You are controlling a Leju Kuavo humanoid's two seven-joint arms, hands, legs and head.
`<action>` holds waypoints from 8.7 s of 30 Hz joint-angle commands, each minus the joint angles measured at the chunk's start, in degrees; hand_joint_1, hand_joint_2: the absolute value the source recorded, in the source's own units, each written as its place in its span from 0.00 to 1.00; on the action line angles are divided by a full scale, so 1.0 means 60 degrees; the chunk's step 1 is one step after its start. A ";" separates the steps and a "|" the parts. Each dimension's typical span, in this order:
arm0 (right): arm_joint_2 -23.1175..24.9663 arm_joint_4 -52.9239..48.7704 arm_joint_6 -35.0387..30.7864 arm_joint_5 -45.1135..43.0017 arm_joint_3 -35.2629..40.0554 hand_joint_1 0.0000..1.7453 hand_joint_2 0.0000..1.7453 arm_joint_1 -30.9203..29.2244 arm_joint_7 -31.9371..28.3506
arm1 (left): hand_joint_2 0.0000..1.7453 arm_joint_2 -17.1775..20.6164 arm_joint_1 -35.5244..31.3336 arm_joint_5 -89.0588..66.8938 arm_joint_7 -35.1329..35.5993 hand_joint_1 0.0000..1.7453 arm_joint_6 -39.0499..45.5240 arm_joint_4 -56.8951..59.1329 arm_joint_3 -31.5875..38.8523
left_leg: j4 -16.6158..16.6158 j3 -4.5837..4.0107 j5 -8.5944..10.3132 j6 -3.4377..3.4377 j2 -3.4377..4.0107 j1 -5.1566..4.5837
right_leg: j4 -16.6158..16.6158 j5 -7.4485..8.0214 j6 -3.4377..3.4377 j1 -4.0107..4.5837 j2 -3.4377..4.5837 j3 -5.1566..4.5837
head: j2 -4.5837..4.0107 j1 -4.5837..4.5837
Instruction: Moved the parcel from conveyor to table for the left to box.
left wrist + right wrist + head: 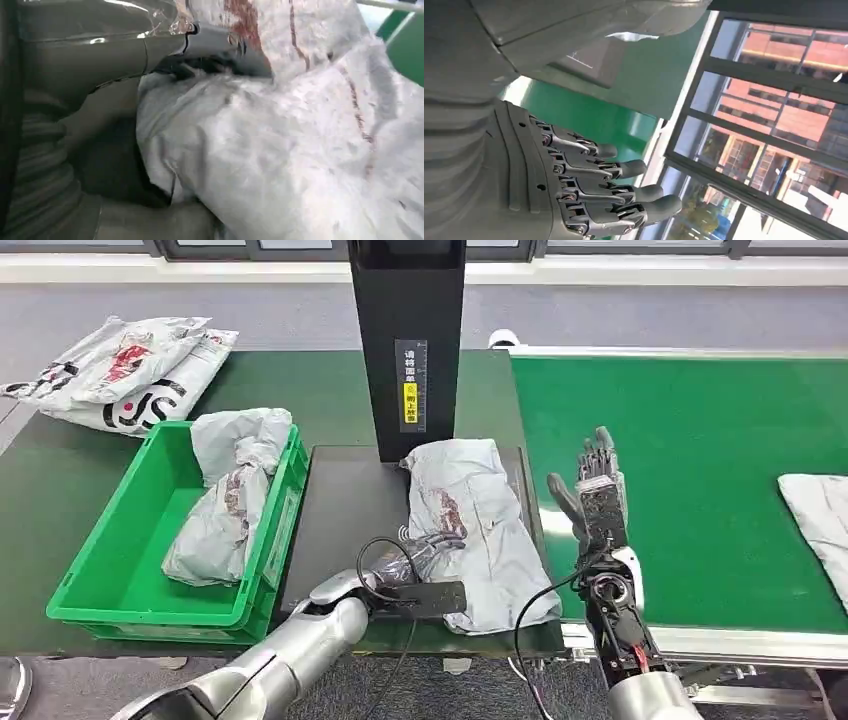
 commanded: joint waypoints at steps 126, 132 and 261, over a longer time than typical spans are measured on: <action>-0.0985 0.2767 -0.4091 0.7225 -0.3621 0.00 1.00 -0.0385 0.2748 | 1.00 0.0086 0.1082 0.5827 -0.2547 0.00 0.0012 -0.2889 0.4106 | 0.0002 -0.0029 0.0022 0.0026 -0.0056 -0.0016 | -0.0035 0.0016 0.0027 -0.0014 -0.0048 -0.0006 | 0.0000 0.0000; -0.1002 0.2223 -0.4091 1.1335 -0.5203 0.00 1.00 0.0230 0.5014 | 1.00 -0.0089 0.0949 0.5543 -0.2470 0.00 0.0172 -0.2324 0.3468 | -0.0002 -0.0026 0.0015 0.0030 -0.0085 -0.0011 | -0.0049 0.0003 0.0027 -0.0004 -0.0079 0.0001 | -0.0004 0.0000; 0.0615 -0.2875 -0.2754 0.9424 0.0590 1.00 1.00 0.1950 0.3824 | 1.00 0.0473 0.1189 0.4858 -0.1966 0.00 0.2469 -0.3414 0.5174 | 0.0004 -0.0060 0.0004 0.0028 -0.0016 0.0002 | -0.0012 -0.0010 0.0025 0.0002 -0.0011 -0.0047 | 0.0000 0.0000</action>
